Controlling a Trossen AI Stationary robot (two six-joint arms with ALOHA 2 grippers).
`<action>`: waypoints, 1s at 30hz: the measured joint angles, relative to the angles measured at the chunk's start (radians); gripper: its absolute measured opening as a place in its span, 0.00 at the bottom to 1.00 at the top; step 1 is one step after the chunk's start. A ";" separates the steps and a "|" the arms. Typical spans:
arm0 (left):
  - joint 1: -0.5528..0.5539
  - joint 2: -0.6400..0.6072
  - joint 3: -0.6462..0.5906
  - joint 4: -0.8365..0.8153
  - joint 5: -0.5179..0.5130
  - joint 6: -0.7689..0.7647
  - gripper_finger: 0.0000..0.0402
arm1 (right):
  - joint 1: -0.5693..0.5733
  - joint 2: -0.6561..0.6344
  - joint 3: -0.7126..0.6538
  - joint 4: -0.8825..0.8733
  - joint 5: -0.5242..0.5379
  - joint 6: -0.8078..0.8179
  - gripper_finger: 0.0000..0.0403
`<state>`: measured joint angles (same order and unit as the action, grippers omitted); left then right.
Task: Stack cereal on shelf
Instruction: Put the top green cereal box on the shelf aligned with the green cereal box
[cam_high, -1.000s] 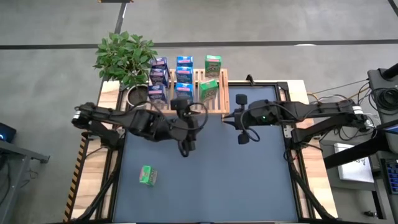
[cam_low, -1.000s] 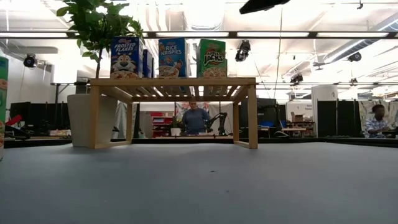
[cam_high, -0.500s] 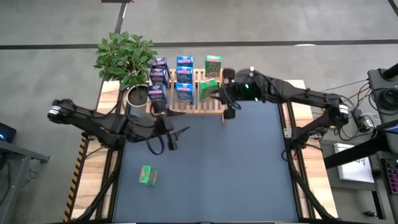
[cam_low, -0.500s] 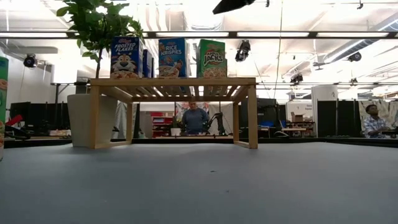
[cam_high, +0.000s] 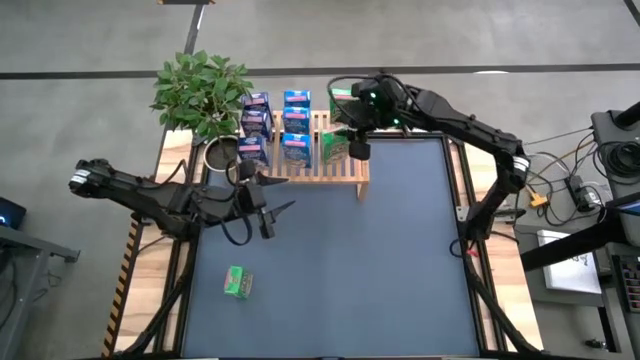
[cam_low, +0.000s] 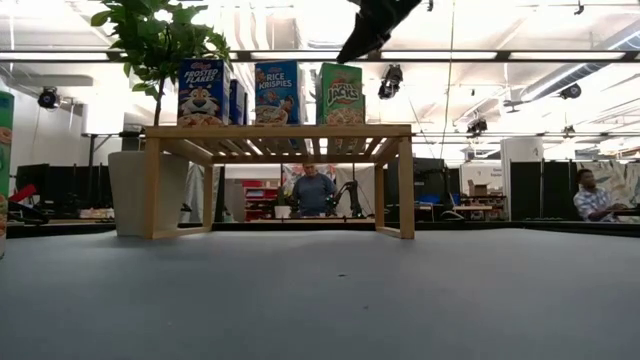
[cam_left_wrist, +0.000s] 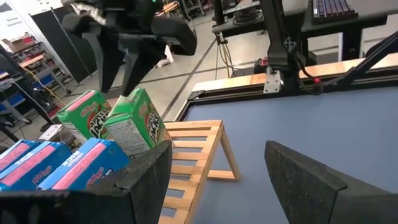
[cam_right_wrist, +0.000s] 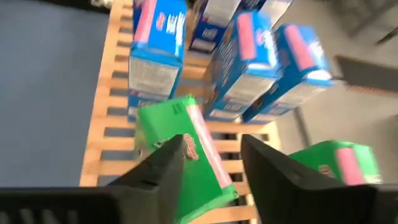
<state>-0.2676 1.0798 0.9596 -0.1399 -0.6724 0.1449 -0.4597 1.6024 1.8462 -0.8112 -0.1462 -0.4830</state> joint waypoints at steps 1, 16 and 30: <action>0.000 0.002 0.000 0.000 0.000 0.003 0.60 | -0.007 0.013 0.021 -0.026 -0.021 -0.001 0.43; 0.000 0.010 0.000 -0.002 0.001 0.011 0.60 | -0.035 0.126 0.146 -0.212 -0.090 -0.116 0.72; 0.001 0.010 0.000 -0.002 0.001 0.011 0.60 | -0.039 0.134 0.145 -0.210 -0.091 -0.113 0.51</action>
<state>-0.2665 1.0901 0.9596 -0.1417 -0.6712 0.1563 -0.4984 1.7359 1.9915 -1.0214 -0.2371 -0.5957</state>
